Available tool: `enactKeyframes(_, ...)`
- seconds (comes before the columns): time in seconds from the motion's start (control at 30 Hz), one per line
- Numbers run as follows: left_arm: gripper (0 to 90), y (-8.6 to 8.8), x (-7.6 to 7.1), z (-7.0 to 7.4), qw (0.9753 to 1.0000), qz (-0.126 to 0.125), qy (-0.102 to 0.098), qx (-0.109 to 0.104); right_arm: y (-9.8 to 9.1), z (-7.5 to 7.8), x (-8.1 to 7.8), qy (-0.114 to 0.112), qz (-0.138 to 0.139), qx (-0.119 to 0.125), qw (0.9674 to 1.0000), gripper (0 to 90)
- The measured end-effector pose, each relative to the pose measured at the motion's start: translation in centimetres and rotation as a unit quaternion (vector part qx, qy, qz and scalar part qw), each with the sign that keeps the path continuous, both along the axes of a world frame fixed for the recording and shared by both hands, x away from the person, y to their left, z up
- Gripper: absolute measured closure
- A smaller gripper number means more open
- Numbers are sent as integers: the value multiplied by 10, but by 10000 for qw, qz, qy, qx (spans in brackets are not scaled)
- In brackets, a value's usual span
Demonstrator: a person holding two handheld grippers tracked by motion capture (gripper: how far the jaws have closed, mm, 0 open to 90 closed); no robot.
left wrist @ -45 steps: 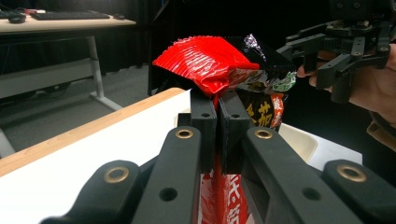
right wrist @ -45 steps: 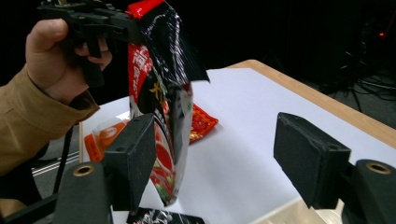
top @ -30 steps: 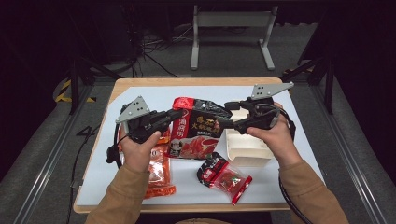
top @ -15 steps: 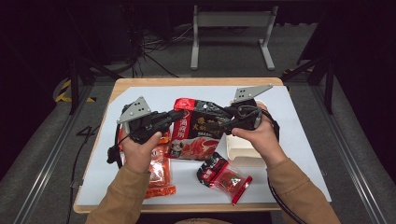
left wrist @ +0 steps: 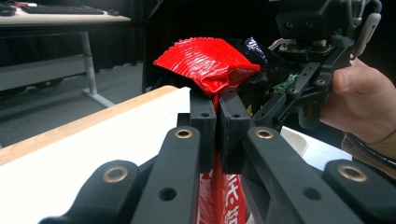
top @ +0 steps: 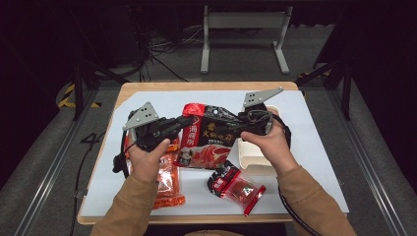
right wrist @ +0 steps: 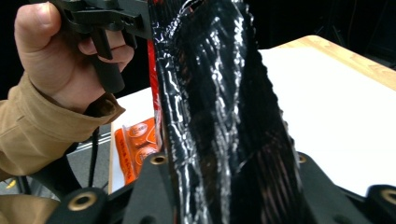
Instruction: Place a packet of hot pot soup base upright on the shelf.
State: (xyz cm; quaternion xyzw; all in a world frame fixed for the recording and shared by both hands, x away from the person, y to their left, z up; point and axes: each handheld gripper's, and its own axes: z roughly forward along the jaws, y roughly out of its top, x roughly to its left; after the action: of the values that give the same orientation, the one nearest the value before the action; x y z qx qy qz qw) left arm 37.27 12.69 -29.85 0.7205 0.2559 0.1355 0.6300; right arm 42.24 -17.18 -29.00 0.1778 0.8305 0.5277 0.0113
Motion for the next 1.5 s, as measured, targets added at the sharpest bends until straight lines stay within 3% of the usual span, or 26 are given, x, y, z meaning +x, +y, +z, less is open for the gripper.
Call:
enactKeyframes(0.47, 840, 4, 0, 2, 9998, -15, 23, -187, 2, 16, 0, -262, -28, -166, 9995, 795)
enactKeyframes(0.67, 788, 6, -1, 3, 9998, 15, 25, -182, 2, 25, 0, -408, -34, -222, 9989, 808)
enactKeyframes(0.77, 728, 8, -3, 4, 9996, 15, 82, -277, 2, 30, -1, -494, -65, -302, 9983, 809)
enactKeyframes(0.9, 647, 13, -7, 7, 9997, 125, 52, -206, -3, 37, -1, -562, -138, -360, 9977, 809)
enactKeyframes(1.17, 576, 21, -6, 4, 9992, 368, 69, 115, -18, 53, 2, -769, -359, -441, 9954, 808)
enactKeyframes(1.5, 523, 31, 3, -4, 9975, 649, 194, 221, -40, 73, 11, -1142, -677, -600, 9893, 809)
